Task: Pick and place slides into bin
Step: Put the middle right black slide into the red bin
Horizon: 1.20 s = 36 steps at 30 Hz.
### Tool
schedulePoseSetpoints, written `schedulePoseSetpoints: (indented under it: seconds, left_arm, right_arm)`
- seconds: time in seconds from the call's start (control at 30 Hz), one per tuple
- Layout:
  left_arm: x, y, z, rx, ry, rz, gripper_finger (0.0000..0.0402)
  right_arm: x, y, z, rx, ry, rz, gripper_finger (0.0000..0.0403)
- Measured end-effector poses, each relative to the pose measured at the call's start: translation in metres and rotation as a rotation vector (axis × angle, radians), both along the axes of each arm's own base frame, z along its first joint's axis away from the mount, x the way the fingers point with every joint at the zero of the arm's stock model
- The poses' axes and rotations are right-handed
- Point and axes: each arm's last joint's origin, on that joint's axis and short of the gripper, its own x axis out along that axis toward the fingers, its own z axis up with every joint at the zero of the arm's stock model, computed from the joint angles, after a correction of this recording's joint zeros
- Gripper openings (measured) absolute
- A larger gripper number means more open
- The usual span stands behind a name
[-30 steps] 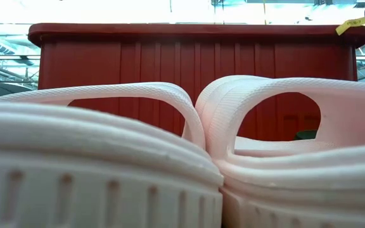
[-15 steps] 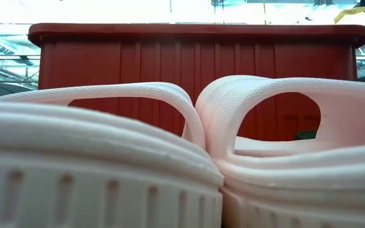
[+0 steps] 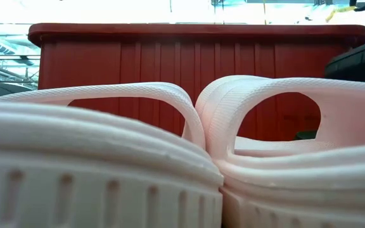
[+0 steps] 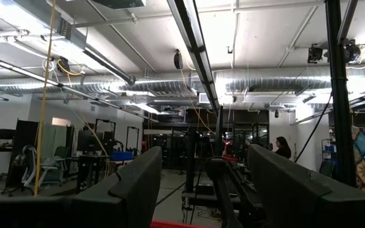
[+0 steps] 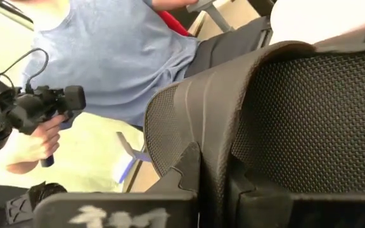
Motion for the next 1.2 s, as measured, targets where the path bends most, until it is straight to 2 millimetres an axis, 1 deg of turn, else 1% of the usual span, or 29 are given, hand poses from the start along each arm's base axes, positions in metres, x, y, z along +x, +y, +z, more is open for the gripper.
schedulePoseSetpoints:
  seconds: [0.2,0.4,0.77,1.03,1.2]
  left_arm:
    - [0.0,0.0,0.0,0.004,0.001,0.002,0.0241]
    - [0.0,0.0,0.0,0.004,0.001,0.003,0.0241]
    - [0.0,0.0,0.0,0.005,0.001,0.002,0.0241]
    - [0.0,0.0,0.0,0.005,0.001,0.003,0.0241]
    - [0.0,0.0,0.0,0.005,0.001,0.003,0.0241]
  right_arm:
    - [0.001,0.0,0.002,-0.017,-0.061,0.021,0.0008]
    - [0.006,0.001,0.01,-0.039,-0.158,0.036,0.0008]
    - [0.014,0.006,0.034,-0.104,-0.423,0.103,0.0008]
    - [0.027,0.0,0.055,-0.175,-0.581,0.093,0.0008]
    - [0.037,-0.006,0.072,-0.243,-0.661,0.079,0.0008]
